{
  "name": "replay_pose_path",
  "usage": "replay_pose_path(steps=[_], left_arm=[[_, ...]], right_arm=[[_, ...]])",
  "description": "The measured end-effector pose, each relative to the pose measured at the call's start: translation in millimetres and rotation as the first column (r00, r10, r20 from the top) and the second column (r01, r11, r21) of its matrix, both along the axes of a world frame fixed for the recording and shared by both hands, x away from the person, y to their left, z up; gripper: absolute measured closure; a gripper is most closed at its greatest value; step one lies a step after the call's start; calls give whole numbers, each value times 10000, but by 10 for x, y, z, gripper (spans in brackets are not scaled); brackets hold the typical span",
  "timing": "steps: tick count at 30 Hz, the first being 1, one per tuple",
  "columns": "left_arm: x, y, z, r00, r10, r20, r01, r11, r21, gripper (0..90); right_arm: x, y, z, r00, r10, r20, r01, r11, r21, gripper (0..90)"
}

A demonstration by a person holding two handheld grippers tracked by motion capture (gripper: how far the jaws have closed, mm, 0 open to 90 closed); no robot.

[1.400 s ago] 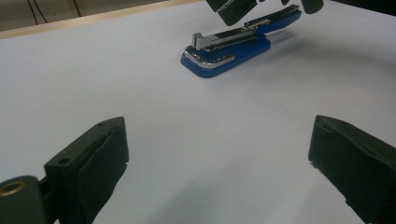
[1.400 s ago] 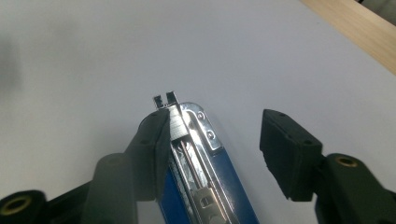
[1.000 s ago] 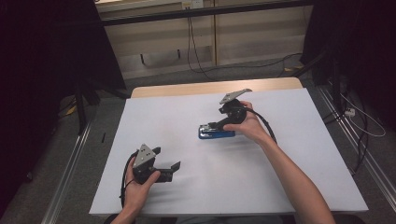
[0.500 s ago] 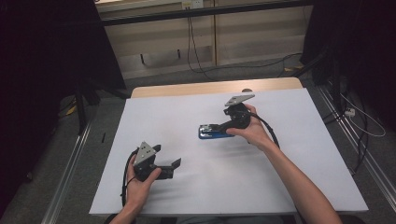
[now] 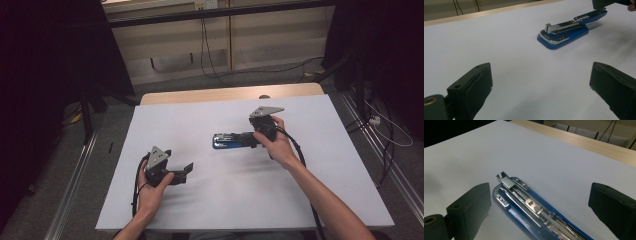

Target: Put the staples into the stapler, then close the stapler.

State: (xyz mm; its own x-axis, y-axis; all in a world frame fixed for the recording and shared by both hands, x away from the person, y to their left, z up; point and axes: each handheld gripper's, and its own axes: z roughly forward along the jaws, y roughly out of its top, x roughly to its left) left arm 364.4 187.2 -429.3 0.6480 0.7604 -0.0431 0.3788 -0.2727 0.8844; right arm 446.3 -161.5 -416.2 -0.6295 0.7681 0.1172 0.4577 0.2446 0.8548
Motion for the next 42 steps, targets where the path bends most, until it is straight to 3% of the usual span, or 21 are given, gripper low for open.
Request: replay_pose_path(steps=[9,20,25,28,38,42], left_arm=[[24,-84,31,9998,-203,54,202,9996,187,47],[128,-134,53,9998,-133,142,129,9996,239,47],[154,-182,42,9996,-245,146,238,9989,415,47],[170,-220,49,9988,-215,440,181,9969,768,47],[265,-386,86,9977,-375,557,337,9971,685,47],[306,-470,100,9972,-489,567,451,9967,671,47]], right_arm=[[-185,-124,-8,9975,-586,391,579,9981,188,28],[-324,-331,-8,9917,-1174,526,1163,9929,238,29],[-384,-431,-29,9890,-1386,508,1383,9903,97,29],[-420,-492,-35,9876,-1488,493,1485,9889,112,31],[-542,-668,-66,9866,-1500,644,1473,9881,440,35],[-603,-725,-94,9841,-1674,598,1667,9859,169,37]])
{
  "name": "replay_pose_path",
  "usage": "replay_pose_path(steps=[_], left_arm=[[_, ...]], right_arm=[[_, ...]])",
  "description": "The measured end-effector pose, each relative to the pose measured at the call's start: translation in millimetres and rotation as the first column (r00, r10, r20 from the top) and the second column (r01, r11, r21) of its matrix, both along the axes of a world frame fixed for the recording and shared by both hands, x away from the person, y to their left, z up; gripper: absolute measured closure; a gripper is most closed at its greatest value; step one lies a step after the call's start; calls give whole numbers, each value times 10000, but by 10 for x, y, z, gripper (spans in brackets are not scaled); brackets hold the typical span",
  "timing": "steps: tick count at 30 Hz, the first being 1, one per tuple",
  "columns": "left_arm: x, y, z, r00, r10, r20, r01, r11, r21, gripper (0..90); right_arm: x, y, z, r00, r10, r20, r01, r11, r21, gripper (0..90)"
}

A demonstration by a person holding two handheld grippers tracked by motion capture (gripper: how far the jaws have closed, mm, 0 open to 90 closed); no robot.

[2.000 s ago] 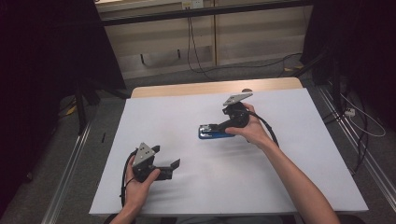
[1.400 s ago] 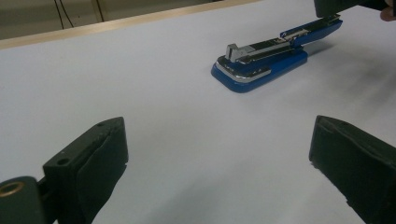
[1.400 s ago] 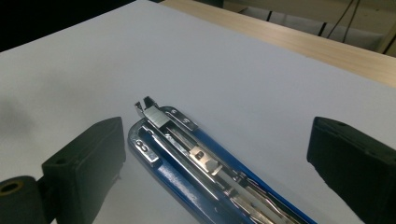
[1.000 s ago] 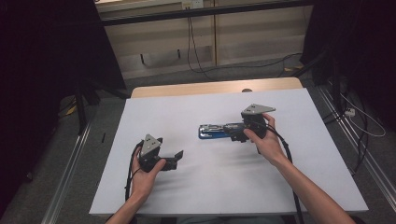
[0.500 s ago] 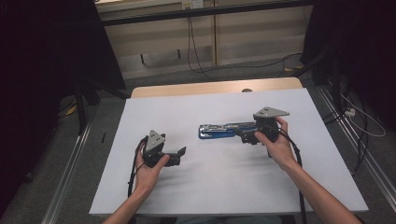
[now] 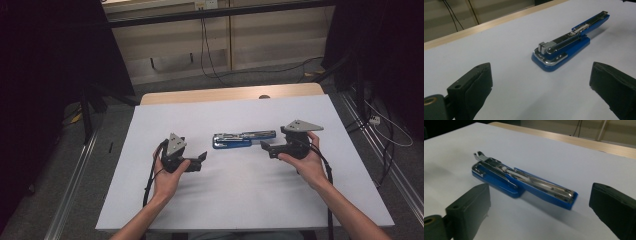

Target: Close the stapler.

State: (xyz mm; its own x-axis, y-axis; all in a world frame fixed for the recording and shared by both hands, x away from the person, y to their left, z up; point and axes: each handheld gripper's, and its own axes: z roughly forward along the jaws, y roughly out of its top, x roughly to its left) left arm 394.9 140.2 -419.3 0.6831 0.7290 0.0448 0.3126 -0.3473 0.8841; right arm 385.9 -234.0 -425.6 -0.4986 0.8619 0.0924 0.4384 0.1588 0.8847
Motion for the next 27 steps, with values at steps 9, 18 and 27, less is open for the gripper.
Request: replay_pose_path(steps=[9,18,27], left_arm=[[124,-216,5,9996,-203,-183,195,9990,-407,48],[158,-258,-130,9954,-582,-761,560,9980,-297,48],[131,-200,-154,9991,-288,-321,282,9994,-198,48]], right_arm=[[-66,-149,-26,9995,-321,72,319,9991,263,38],[-84,-205,-97,9990,-310,-318,306,9994,-137,179],[-64,-231,-157,9986,-342,-402,333,9992,-218,357]])
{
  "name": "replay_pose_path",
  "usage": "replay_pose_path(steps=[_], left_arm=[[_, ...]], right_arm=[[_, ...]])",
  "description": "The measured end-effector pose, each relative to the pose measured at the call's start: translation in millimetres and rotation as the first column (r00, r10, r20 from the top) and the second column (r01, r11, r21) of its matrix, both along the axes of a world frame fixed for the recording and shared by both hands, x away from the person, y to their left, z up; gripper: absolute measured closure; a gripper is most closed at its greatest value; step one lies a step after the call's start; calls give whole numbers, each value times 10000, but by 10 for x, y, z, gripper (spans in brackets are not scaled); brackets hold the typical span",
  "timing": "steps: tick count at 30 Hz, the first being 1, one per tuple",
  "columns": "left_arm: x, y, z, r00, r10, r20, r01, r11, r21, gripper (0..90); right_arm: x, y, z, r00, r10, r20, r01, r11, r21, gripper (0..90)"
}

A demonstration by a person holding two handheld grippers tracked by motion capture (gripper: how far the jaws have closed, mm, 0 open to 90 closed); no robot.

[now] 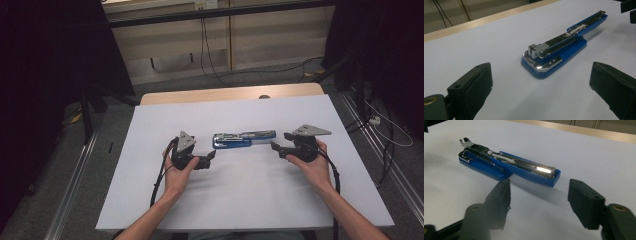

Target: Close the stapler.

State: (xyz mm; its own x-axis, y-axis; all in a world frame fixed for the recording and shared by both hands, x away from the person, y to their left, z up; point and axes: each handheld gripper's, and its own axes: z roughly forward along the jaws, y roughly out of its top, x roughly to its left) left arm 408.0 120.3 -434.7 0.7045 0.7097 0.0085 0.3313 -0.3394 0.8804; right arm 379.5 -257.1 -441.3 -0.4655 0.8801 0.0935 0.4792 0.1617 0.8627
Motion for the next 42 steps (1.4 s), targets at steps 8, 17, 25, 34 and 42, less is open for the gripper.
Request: replay_pose_path(steps=[8,17,25,34,42], left_arm=[[27,-18,-29,10000,8,-44,-8,10000,-83,54],[86,-75,-40,9999,166,14,-166,9998,94,70],[119,-145,2,9995,-9,-311,6,10000,-76,152],[160,-211,44,9977,-497,-450,484,9984,-285,378],[303,-284,55,9963,-844,-128,848,9958,337,593]], right_arm=[[11,8,-11,9997,230,-20,-230,9995,213,597],[34,68,-52,9995,303,-48,-301,9989,372,876],[57,115,-69,9986,470,-223,-466,9987,191,900],[59,108,-75,9978,632,-203,-628,9979,159,900],[62,111,-81,9974,691,-186,-689,9976,87,900]])
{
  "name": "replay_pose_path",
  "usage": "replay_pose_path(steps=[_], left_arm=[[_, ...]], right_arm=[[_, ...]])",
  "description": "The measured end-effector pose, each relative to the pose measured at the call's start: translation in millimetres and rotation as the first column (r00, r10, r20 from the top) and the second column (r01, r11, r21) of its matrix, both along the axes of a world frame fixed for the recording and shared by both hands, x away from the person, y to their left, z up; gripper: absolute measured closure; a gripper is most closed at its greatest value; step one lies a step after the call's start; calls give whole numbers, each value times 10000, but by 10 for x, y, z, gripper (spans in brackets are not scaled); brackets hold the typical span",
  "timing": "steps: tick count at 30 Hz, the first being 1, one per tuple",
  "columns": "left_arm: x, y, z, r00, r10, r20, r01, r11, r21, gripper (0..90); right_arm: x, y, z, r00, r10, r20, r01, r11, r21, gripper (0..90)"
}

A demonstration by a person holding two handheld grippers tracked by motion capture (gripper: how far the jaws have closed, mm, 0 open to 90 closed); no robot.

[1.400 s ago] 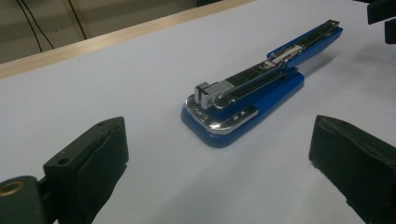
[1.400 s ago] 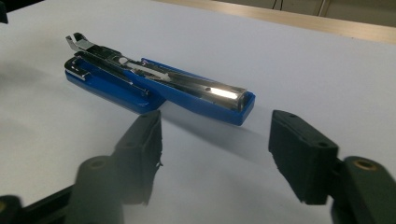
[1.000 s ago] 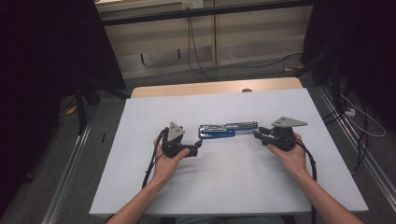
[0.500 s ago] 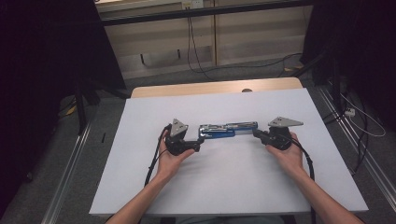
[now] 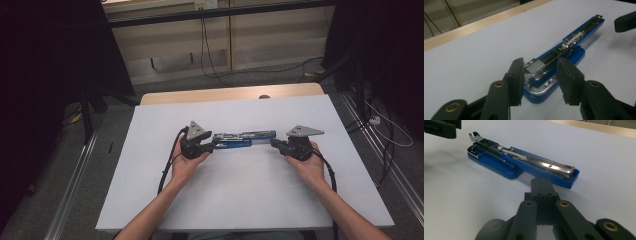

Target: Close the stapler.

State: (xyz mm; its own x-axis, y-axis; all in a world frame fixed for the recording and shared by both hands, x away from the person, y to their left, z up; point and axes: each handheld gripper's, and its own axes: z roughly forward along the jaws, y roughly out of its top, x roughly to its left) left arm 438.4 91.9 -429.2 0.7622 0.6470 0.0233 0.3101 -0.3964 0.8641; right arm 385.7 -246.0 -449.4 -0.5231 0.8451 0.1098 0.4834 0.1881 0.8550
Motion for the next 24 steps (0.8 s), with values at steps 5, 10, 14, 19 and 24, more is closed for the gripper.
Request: replay_pose_path(steps=[5,10,14,19,24], left_arm=[[-20,-75,-14,9996,-219,-191,219,9998,-18,722],[-23,-99,-52,9978,-588,-296,587,9983,-46,850],[9,-74,-87,9974,-419,-589,421,9991,16,900],[40,-56,-129,9963,-270,-819,291,9993,237,900],[47,-77,-170,9947,-328,-972,358,9989,295,900]], right_arm=[[4,3,-7,10000,29,20,-29,10000,-55,900],[4,8,-14,10000,33,-65,-33,9999,-133,900],[4,11,-9,10000,32,-15,-33,9999,-161,900],[-2,11,-4,10000,26,-26,-27,9997,-250,900],[5,25,-15,9999,95,-90,-98,9996,-278,900]])
